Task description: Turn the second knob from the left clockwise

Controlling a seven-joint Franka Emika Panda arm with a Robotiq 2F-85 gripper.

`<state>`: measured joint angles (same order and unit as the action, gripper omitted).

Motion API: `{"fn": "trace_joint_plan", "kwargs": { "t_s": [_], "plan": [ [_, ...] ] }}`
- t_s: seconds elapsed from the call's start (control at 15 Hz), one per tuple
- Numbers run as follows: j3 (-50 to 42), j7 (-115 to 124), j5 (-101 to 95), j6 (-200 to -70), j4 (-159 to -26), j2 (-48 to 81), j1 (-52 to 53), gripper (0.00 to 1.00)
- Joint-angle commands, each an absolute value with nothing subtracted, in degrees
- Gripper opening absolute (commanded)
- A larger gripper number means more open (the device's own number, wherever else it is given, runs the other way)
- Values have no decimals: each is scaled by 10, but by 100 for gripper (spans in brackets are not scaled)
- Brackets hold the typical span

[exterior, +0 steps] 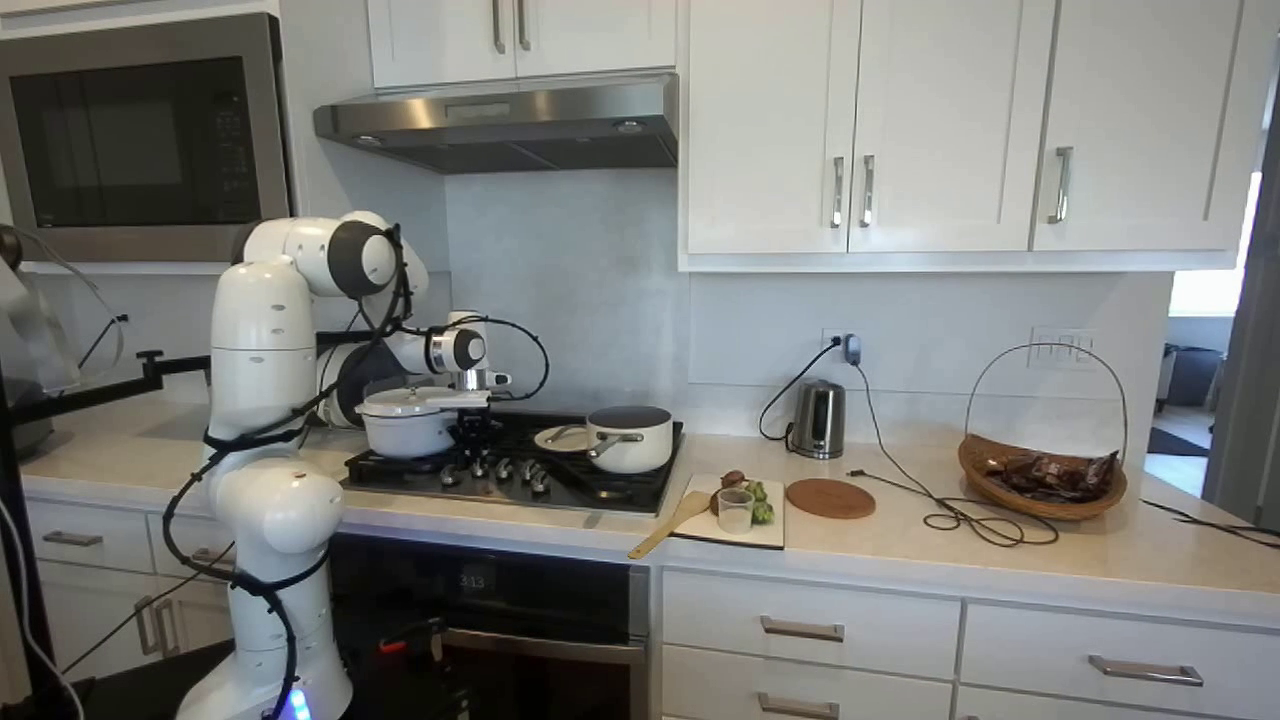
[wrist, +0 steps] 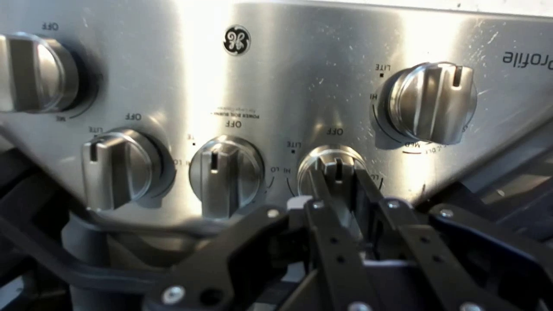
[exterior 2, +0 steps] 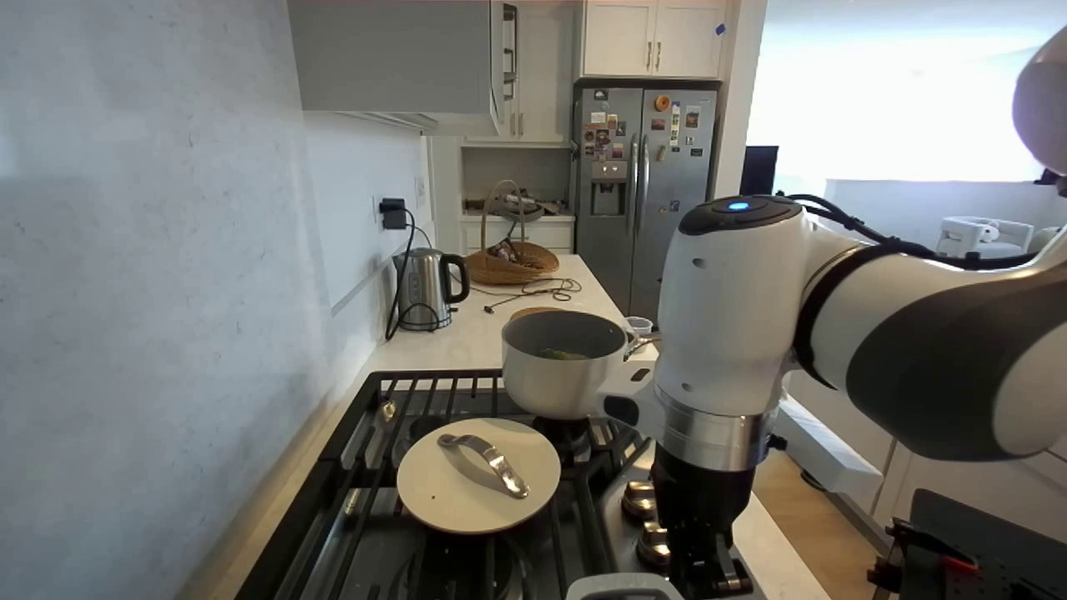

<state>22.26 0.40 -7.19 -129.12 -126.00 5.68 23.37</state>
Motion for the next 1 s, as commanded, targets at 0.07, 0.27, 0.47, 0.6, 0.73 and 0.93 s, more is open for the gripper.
{"fn": "trace_joint_plan", "kwargs": {
  "t_s": [0.07,0.27,0.47,0.6,0.73,0.93],
  "plan": [
    [235,52,-53,-1266,-1231,70,249,5],
    [235,56,-44,-1260,-1226,72,248,47],
    [235,60,-34,-1257,-1223,71,250,69],
    [235,61,-30,-1254,-1219,69,250,84],
    [234,68,-29,-1253,-1219,63,252,99],
    [231,94,-40,-1247,-1226,56,251,100]
  ]
}}
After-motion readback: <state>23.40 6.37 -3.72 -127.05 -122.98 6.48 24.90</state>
